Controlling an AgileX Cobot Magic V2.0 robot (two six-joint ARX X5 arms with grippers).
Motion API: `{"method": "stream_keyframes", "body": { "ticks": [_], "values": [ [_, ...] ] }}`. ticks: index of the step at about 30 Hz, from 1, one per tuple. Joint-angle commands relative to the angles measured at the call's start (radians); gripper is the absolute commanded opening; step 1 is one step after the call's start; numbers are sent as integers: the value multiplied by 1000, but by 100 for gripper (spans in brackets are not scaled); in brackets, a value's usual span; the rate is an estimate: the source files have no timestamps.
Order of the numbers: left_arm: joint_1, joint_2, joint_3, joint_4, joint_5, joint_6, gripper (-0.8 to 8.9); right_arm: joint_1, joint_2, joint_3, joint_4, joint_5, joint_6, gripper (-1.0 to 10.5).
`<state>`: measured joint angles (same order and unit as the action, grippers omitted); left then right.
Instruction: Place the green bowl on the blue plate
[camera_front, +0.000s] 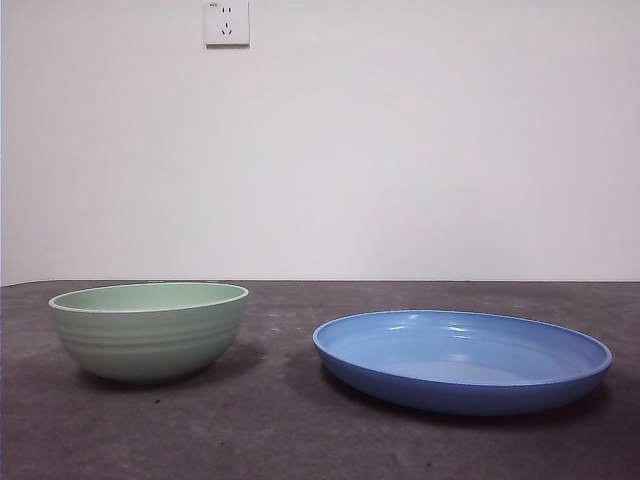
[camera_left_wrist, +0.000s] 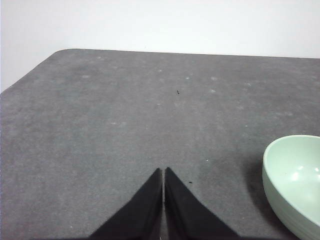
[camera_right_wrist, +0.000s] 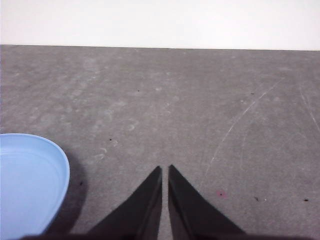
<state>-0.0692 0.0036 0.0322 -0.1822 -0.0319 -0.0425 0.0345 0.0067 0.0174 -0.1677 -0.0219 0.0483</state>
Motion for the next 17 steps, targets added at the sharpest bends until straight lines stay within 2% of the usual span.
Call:
{"method": "stream_keyframes", "body": {
  "ticks": [1,14,17],
  "values": [
    [2,0,-21,-5,-5,0,6,3,-3,-5,11,3,-11,19],
    [2,0,-21,-5,-5,0,6,3,-3,-5,14,-5,-2,19],
    [2,0,-21,-5,-5,-3,6,3,-3,-5,12,-7,25,19]
  ]
}}
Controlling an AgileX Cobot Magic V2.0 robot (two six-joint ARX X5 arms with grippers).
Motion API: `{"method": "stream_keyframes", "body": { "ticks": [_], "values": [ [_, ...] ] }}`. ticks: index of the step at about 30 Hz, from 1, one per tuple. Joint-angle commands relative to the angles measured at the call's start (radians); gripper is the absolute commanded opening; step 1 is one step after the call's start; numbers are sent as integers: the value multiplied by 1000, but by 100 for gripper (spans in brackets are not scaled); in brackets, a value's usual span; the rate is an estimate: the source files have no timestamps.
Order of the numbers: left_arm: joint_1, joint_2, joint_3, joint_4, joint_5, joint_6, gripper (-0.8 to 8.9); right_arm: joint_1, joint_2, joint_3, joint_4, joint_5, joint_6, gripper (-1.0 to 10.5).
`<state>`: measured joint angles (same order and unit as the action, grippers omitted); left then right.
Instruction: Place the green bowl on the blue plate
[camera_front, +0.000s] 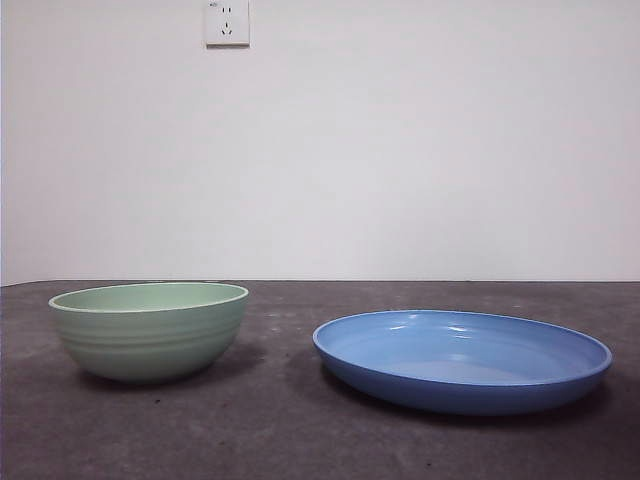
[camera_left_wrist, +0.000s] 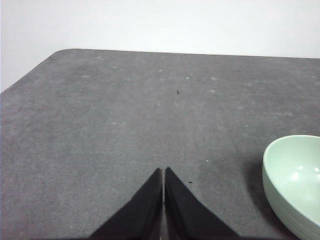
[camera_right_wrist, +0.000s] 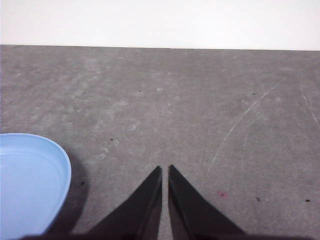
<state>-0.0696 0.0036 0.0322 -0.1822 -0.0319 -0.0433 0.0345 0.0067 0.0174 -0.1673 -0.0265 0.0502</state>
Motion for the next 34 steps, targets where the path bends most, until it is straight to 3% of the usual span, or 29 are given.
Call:
{"method": "stream_keyframes", "body": {
  "ticks": [1,5,16,24,31,34],
  "values": [
    [2,0,-21,-3,-5,-2,6,3,-3,-5,12,-3,32,19],
    [2,0,-18,-5,-5,-10,6,3,-3,-4,12,-12,82,18],
    [-13,130,156,-5,17,-158,9,3,44,148,-2,-33,260,12],
    [-27,413,433,-64,235,-205,9,3,207,430,-189,-156,321,11],
    [-49,687,661,-141,430,-206,9,3,374,654,-354,-349,304,12],
    [-68,783,750,-172,522,-205,9,3,447,734,-408,-419,264,12]
  ]
}}
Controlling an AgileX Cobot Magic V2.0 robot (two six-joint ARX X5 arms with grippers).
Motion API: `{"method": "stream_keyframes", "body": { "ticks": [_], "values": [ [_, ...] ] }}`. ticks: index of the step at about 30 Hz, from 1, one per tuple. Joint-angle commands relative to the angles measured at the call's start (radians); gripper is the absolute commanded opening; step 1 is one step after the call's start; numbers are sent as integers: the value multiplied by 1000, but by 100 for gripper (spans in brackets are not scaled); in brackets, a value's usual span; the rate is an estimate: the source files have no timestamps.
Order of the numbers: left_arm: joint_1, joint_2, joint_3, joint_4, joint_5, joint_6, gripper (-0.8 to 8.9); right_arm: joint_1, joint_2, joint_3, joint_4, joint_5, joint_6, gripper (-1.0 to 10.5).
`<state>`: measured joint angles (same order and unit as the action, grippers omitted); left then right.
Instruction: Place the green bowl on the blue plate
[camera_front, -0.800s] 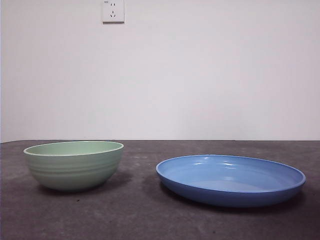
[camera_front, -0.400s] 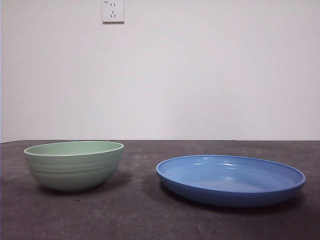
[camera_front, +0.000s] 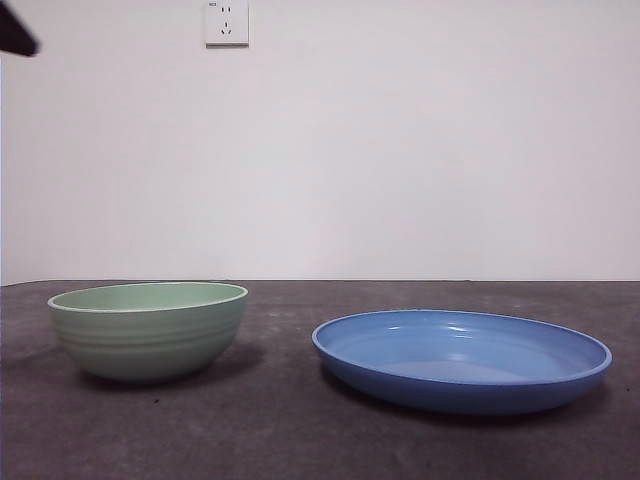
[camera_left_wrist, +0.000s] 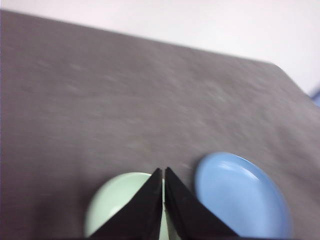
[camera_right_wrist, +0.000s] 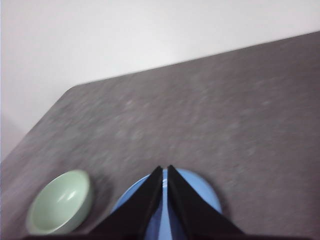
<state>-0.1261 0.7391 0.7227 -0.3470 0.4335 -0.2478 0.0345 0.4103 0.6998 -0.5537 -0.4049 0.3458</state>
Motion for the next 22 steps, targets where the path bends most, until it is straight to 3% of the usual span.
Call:
{"method": "stream_keyframes", "body": {
  "ticks": [1,9,13,18,22],
  "values": [
    [-20,79,90,-19,91,-1,9,3,72,82,-42,-73,-50,12],
    [-83,210,238,-106,264,32,9,3,239,248,-203,-229,-174,12],
    [-114,227,258,-126,272,34,9,3,298,288,-241,-285,-205,12],
    [-132,226,258,-148,272,42,11,3,328,290,-246,-294,-205,12],
    [-132,227,258,-170,272,64,133,3,327,290,-246,-294,-207,13]
  ]
}}
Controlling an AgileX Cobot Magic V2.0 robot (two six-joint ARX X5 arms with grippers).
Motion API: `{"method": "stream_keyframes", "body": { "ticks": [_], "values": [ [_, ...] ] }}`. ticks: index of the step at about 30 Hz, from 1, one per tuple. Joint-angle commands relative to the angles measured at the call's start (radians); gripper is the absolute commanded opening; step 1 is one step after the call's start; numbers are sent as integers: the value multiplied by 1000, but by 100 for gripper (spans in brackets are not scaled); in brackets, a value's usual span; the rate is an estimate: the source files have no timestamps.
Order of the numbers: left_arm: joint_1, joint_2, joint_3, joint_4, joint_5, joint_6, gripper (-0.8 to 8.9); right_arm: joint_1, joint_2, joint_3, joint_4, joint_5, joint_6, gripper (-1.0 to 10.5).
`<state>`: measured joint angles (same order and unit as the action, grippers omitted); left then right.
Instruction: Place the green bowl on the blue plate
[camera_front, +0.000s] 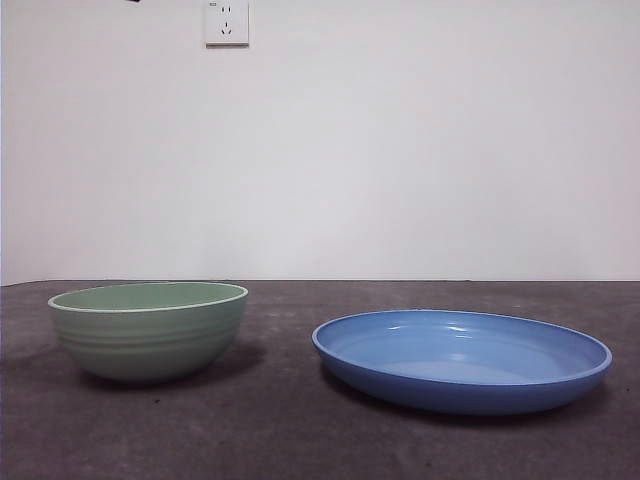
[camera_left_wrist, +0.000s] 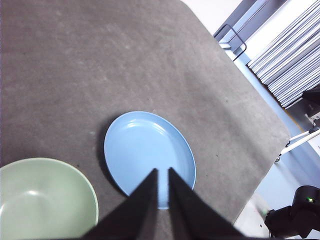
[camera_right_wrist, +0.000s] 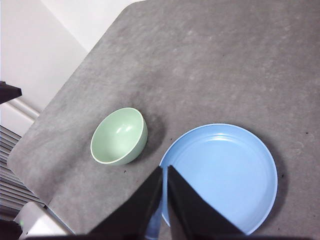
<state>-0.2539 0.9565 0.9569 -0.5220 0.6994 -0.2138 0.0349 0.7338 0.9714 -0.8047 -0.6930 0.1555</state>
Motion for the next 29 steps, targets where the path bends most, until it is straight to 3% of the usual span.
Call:
{"method": "stream_keyframes", "body": {
  "ticks": [1,5,6,9,13,20,29],
  "values": [
    [-5,9,24,3,6,30,176,3,3,18,4,-6,-19,13],
    [-5,9,24,3,5,48,420,3,4,18,3,-6,-33,85],
    [-5,9,24,3,5,48,514,3,4,18,3,-6,-33,205],
    [-5,9,24,4,5,48,650,3,4,18,3,-6,-33,476],
    [-5,9,24,4,5,48,666,3,4,18,3,-5,-33,608],
    [-1,13,24,-24,-11,40,655,3,3,18,4,-6,-33,610],
    [27,110,24,-143,-215,45,655,3,3,18,4,-7,-32,609]
  ]
}}
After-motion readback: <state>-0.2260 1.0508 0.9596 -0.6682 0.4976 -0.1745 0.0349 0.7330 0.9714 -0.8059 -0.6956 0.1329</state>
